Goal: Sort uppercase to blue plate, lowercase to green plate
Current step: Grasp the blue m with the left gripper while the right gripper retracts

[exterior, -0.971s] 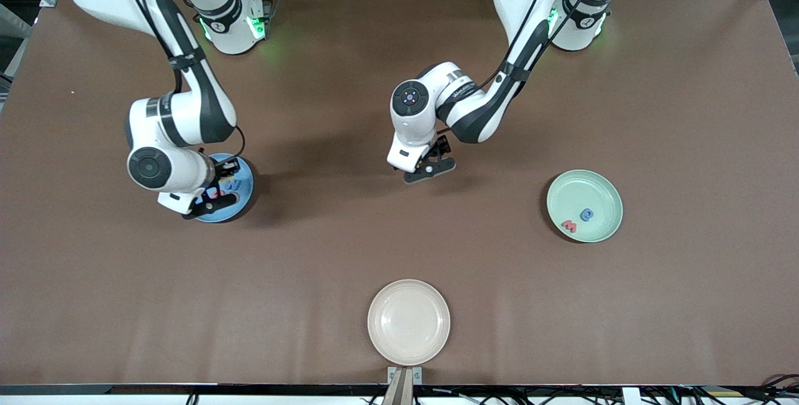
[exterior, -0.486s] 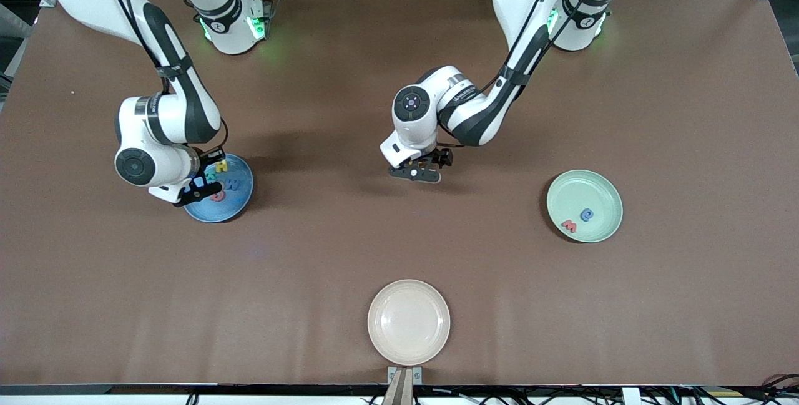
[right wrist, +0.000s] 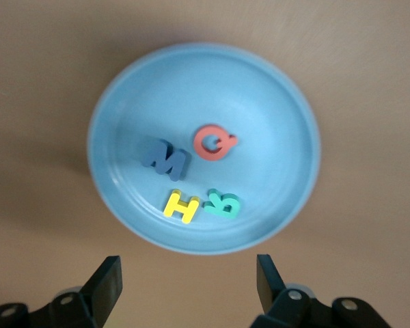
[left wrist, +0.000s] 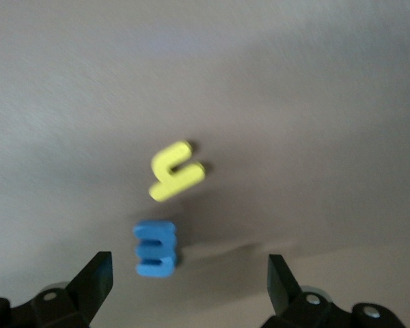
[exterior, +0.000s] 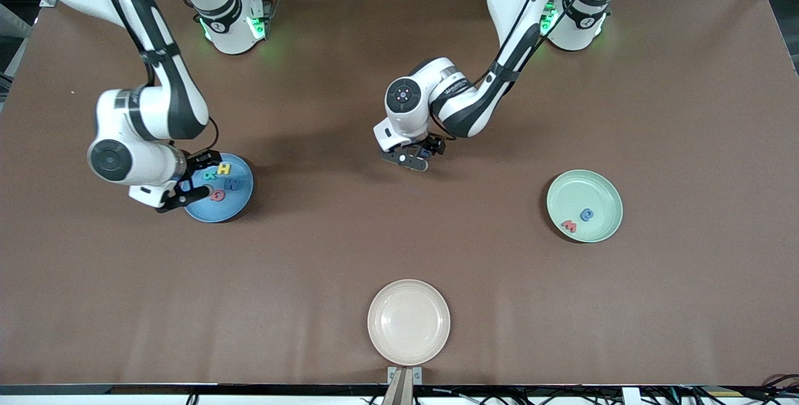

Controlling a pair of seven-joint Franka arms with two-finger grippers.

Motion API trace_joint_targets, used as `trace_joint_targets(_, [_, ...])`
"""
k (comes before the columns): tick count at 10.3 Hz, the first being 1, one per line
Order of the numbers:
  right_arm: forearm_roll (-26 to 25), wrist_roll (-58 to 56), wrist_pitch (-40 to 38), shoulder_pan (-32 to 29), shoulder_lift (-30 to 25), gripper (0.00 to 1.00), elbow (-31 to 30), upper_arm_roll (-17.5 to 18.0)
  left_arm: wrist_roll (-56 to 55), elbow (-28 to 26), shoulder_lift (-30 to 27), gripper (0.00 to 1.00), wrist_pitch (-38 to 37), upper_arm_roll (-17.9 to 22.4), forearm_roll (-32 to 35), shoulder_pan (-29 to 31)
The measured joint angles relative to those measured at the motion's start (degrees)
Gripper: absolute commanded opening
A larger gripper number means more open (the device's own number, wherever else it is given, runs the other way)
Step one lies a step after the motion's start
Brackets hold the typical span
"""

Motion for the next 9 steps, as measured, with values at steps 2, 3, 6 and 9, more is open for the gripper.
trace_joint_targets(2, [0.0, 4.4, -7.8, -0.1, -4.4, 1.00, 7.6, 0.0, 2.1, -1.4, -0.6, 1.00, 0.0, -0.3, 0.0, 0.2])
trace_joint_targets(3, [0.0, 6.2, -10.1, -0.1, -7.2, 1.00, 10.3, 0.0, 3.3, -1.8, -0.9, 1.00, 0.0, -0.3, 0.0, 0.8])
trace_joint_targets(6, [-0.1, 7.3, -18.8, -2.6, -12.8, 1.00, 18.8, 0.1, 5.1, -2.1, -1.5, 1.00, 0.0, -0.3, 0.0, 2.5])
trace_joint_targets(9, [-0.1, 7.3, -20.4, -6.0, -14.0, 1.00, 21.8, 0.1, 5.1, -2.5, -1.5, 1.00, 0.1, -0.4, 0.0, 2.5])
